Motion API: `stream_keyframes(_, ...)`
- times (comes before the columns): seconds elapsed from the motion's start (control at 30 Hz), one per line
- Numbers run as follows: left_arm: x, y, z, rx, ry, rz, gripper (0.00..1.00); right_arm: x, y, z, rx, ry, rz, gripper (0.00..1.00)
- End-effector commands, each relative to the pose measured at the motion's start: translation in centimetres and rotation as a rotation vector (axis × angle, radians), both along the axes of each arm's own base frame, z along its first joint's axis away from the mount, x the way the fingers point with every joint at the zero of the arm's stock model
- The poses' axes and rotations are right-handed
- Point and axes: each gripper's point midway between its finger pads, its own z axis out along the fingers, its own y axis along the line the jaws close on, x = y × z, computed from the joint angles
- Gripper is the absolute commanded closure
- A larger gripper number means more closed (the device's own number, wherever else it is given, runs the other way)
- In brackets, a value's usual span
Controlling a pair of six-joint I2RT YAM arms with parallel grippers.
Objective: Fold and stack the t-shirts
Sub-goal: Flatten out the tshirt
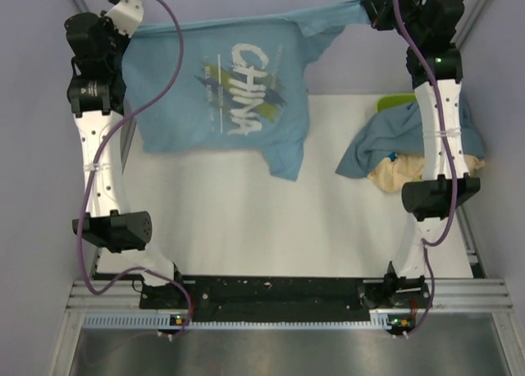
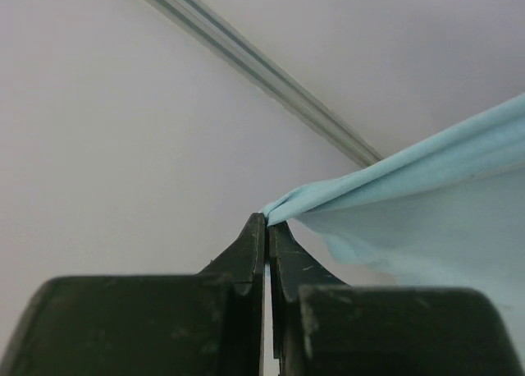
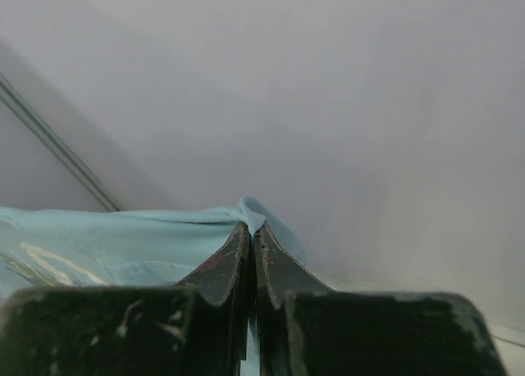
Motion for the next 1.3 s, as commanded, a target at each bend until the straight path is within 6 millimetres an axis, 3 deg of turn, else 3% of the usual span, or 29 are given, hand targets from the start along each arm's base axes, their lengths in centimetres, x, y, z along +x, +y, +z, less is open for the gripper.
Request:
stream_keyframes(0.0, -5.2, 2.5, 10.4, 0.094, -0.302, 0.147, 1.0, -9.6, -4.6, 15.6, 0.069, -0.422, -0.095, 1.0)
stream_keyframes(0.1, -5.2, 1.9, 8.9, 0.114, -0.244, 0.109, 1.0, -11.1, -5.0, 15.0, 0.038, -0.398, -0.105, 1.0)
stream_keyframes(0.17, -5.4, 1.4, 7.0, 0.125, -0.186, 0.069, 1.0, -11.6, -4.8, 13.3, 0.006, -0.348, -0.095, 1.0)
stream_keyframes(0.23, -5.6, 0.4, 4.2, 0.136, -0.115, 0.009, 1.0, -11.3, -4.3, 9.3, -0.03, -0.241, -0.064, 1.0)
stream_keyframes(0.3, -6.1, -0.6, -0.2, 0.132, 0.009, -0.06, 1.0, -12.1, -3.6, 5.1, -0.061, -0.137, -0.01, 1.0)
stream_keyframes(0.33, -6.1, -0.9, -3.5, 0.12, 0.098, -0.081, 1.0, -12.8, -3.4, 3.1, -0.065, -0.09, 0.002, 1.0)
stream_keyframes(0.37, -6.7, -1.0, -5.8, 0.11, 0.152, -0.087, 1.0, -13.2, -3.3, 0.2, -0.049, -0.015, 0.007, 1.0)
stream_keyframes(0.47, -9.4, -0.7, -11.4, 0.09, 0.3, -0.061, 1.0, -16.5, -3.3, -6.4, -0.009, 0.121, 0.004, 1.0)
stream_keyframes(0.67, -16.4, -1.3, -25.1, -0.036, 0.714, -0.046, 1.0, -22.2, -3.2, -18.0, 0.019, 0.388, -0.016, 1.0)
stream_keyframes(0.73, -19.1, -1.0, -29.1, -0.076, 0.84, 0.0, 1.0, -24.8, -2.1, -21.6, 0.066, 0.525, 0.009, 1.0)
stream_keyframes(0.83, -23.2, -0.7, -33.9, -0.094, 0.979, 0.067, 1.0, -29.5, 0.6, -27.8, 0.04, 0.762, 0.091, 1.0)
stream_keyframes(0.9, -25.1, -0.8, -35.6, -0.104, 1.028, 0.074, 1.0, -32.3, 2.3, -31.2, 0.012, 0.898, 0.151, 1.0)
stream_keyframes(0.97, -26.3, -0.9, -37.0, -0.106, 1.06, 0.082, 1.0, -34.0, 3.9, -33.3, 0.025, 0.997, 0.212, 1.0)
stream_keyframes(1.1, -26.1, -0.2, -39.1, -0.079, 1.073, 0.1, 1.0, -32.5, 3.6, -35.7, -0.048, 1.045, 0.176, 1.0)
stream_keyframes(1.27, -23.7, 0.3, -40.4, -0.079, 1.082, 0.114, 1.0, -26.2, 4.3, -36.8, -0.181, 0.99, 0.17, 1.0)
